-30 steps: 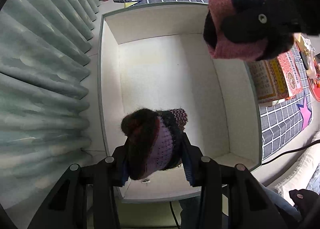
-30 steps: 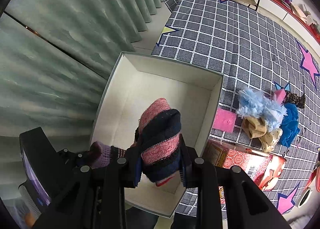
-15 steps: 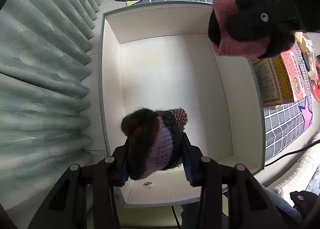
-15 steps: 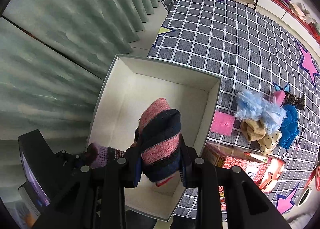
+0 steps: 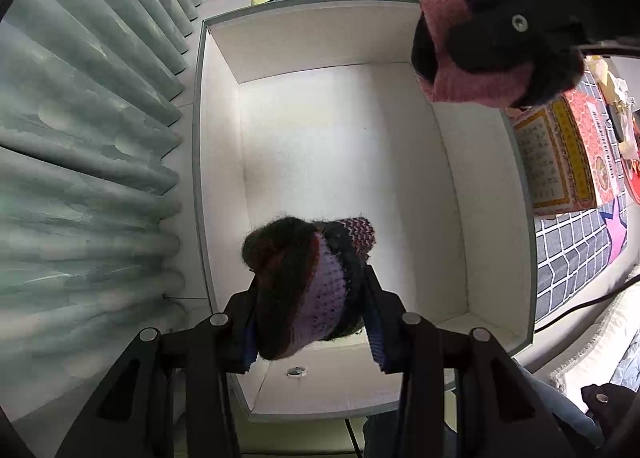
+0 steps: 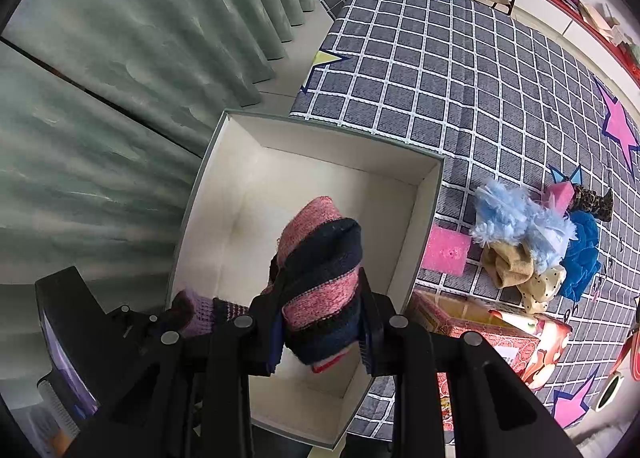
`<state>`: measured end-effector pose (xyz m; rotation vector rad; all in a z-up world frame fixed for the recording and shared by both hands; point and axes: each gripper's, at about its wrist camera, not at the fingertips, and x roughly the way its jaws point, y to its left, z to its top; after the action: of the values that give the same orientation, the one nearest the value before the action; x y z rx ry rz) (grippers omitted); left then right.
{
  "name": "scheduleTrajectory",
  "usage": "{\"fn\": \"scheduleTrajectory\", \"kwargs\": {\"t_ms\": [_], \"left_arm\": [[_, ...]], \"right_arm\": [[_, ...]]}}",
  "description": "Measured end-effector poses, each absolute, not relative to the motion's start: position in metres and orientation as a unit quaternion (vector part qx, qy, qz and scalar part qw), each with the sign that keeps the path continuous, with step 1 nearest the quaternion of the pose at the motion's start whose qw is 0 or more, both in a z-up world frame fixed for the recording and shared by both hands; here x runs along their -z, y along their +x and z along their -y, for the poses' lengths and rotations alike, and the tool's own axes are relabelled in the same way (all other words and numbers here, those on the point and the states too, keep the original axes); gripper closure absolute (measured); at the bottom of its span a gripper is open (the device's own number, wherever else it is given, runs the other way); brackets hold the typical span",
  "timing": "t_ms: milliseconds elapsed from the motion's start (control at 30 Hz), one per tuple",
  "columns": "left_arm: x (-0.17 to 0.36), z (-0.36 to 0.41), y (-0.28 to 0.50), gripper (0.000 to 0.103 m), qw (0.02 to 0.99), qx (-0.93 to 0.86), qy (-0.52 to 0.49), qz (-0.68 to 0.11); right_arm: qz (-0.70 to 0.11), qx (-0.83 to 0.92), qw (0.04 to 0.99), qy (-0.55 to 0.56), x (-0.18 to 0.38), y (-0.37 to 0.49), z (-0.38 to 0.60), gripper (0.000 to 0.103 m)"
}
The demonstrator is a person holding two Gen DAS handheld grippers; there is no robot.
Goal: Organize soft objects
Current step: 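Open left tool dropping the glove while right tool drops the sock into the box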
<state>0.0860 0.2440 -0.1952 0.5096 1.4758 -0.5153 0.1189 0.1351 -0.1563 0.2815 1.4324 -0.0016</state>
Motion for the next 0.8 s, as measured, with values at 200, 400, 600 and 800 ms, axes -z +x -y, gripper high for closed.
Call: {"fn": "scheduleTrajectory", "kwargs": {"t_ms": [200, 400, 600, 800], "left_arm": [[0.196, -0.243, 0.088, 0.045, 0.683, 0.231, 0.216, -0.659], [0.191, -0.247, 0.088, 0.021, 0.689, 0.247, 0.193, -0.653], [0.170, -0.251, 0.095, 0.000, 0.700, 0.286, 0.117, -0.644], [0.131, -0.228, 0.112, 0.000, 0.701, 0.339, 0.066, -0.624]], "right_arm": [[-0.655, -0.001, 0.744, 0.130, 0.161, 0.125, -0.134, 0.071], [-0.629, -0.012, 0.759, 0.168, 0.154, 0.128, -0.124, 0.000], [-0.617, 0.006, 0.765, 0.183, 0.130, 0.119, -0.106, 0.000], [-0.591, 0.062, 0.785, 0.173, 0.085, 0.077, -0.050, 0.000]]}}
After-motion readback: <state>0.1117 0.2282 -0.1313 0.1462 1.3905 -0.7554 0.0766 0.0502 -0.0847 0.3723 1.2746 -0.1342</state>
